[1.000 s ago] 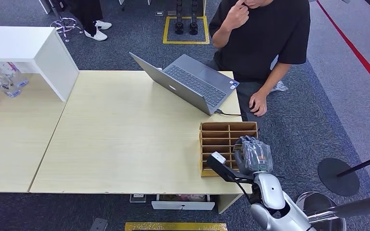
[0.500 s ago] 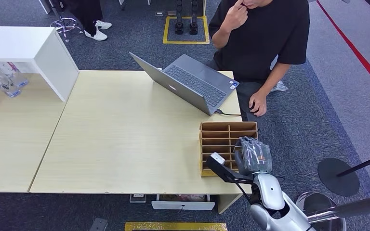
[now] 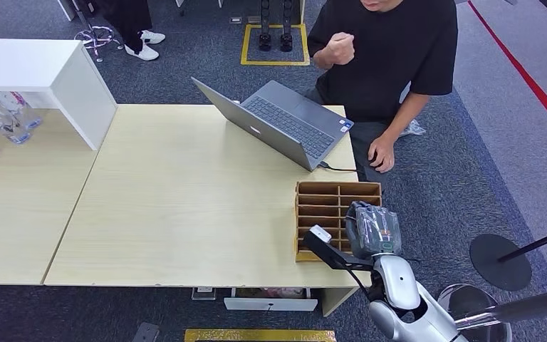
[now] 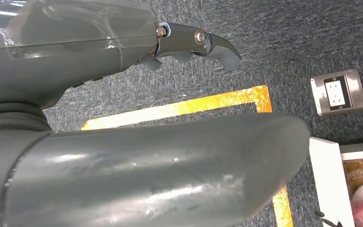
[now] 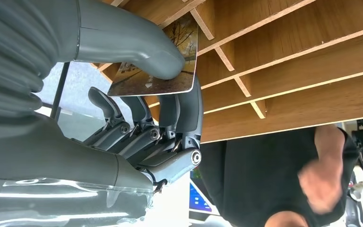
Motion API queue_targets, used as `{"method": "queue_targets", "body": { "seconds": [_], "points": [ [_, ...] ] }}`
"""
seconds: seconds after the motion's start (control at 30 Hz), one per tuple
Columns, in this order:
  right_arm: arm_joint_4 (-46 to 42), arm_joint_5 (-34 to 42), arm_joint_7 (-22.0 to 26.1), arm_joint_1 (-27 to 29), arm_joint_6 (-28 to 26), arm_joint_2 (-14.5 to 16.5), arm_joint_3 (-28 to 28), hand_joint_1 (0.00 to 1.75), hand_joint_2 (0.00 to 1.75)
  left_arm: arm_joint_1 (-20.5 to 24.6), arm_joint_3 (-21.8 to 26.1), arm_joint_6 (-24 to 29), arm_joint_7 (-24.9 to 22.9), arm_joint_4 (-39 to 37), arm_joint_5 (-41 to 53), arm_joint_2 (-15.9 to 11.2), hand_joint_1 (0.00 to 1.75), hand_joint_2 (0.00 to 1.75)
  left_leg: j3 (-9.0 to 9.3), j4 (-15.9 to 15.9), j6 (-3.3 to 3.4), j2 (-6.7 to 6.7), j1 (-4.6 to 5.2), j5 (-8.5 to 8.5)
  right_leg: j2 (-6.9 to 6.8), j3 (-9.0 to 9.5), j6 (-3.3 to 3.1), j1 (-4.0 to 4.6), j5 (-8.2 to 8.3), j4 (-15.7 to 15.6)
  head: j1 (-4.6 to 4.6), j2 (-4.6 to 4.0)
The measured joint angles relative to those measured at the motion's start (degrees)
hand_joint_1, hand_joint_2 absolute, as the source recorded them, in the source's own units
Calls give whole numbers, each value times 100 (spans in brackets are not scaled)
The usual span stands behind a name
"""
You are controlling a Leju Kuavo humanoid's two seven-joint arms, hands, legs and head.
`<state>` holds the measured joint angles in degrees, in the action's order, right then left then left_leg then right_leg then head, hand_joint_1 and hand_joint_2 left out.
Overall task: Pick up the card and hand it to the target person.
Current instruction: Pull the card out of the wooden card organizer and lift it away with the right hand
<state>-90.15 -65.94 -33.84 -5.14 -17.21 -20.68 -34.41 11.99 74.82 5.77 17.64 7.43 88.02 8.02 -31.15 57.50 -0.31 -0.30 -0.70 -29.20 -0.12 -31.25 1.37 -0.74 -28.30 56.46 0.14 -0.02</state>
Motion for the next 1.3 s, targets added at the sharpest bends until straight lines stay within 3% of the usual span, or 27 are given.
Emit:
{"method": "queue_targets", "body": {
  "seconds": [0.33, 0.7, 1.3],
  "points": [
    [-160, -458, -61, -8, 335, -64, -4, 152, 175, 0, 0, 1, -40, 0, 0, 0, 0, 0, 0, 0, 0, 0, 0, 0, 0, 0, 0, 0, 0, 0, 0, 0],
    [-1145, -803, -153, -72, 1062, -371, 55, 143, 175, -2, 0, 9, -34, 0, 1, 0, 0, 0, 0, 1, 0, 0, 1, 0, 1, 0, 0, -1, 0, 0, -1, 0],
    [-2304, -541, -196, -265, 1386, -639, 244, 138, 175, -1, 0, 9, 8, 0, 1, 0, 0, 0, 0, 1, 0, 0, 1, 0, 1, 0, 0, -1, 0, 0, 1, 0]
  ]
}}
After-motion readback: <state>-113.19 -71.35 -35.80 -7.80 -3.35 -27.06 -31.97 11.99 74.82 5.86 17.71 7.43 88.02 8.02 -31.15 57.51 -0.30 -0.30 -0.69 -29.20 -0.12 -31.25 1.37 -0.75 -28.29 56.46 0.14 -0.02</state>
